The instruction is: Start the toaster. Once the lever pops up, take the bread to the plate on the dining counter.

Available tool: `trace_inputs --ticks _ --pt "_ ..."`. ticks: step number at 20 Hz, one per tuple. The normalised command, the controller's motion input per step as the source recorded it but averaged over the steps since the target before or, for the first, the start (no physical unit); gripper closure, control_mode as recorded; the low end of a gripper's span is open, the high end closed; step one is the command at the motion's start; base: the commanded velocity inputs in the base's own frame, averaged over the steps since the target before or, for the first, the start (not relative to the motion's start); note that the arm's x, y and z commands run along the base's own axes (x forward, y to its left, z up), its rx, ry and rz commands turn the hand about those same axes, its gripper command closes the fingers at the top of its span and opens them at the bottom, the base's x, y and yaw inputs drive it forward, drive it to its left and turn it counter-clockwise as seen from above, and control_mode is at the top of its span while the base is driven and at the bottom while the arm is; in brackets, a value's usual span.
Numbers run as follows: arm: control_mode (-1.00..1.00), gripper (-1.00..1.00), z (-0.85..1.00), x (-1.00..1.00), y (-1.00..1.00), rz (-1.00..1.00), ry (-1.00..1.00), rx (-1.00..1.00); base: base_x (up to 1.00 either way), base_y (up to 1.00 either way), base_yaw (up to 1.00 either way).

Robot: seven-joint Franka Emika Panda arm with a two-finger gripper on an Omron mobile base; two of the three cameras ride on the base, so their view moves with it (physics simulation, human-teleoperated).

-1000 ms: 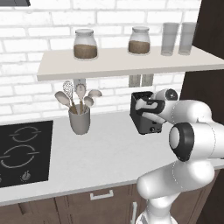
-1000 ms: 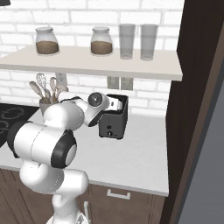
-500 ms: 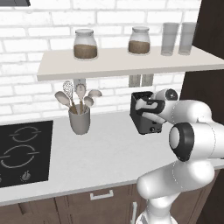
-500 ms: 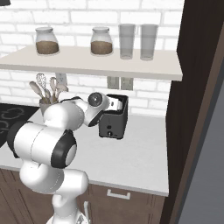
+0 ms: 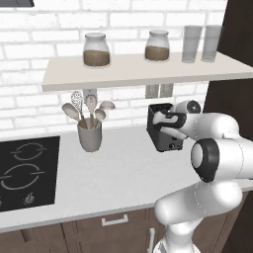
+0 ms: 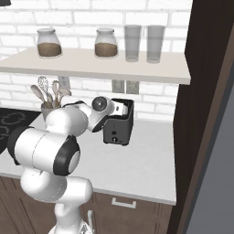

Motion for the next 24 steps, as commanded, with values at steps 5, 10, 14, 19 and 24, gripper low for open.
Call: trace_inputs --ticks 5,10,14,19,24 --pt "-1.00 -1.00 0.00 0.00 0.00 0.00 0.00 0.00 0.00 0.00 0.00" --pt "-1.00 -1.00 0.00 0.00 0.00 0.00 0.00 0.00 0.00 0.00 0.00" --pt "-1.00 -1.00 0.00 0.00 0.00 0.00 0.00 0.00 0.00 0.00 0.00" --pt "-1.00 -1.00 0.00 0.00 0.00 0.00 0.00 0.00 0.00 0.00 0.00" --pt "-1.00 -1.00 0.00 0.00 0.00 0.00 0.00 0.00 0.00 0.00 0.00"
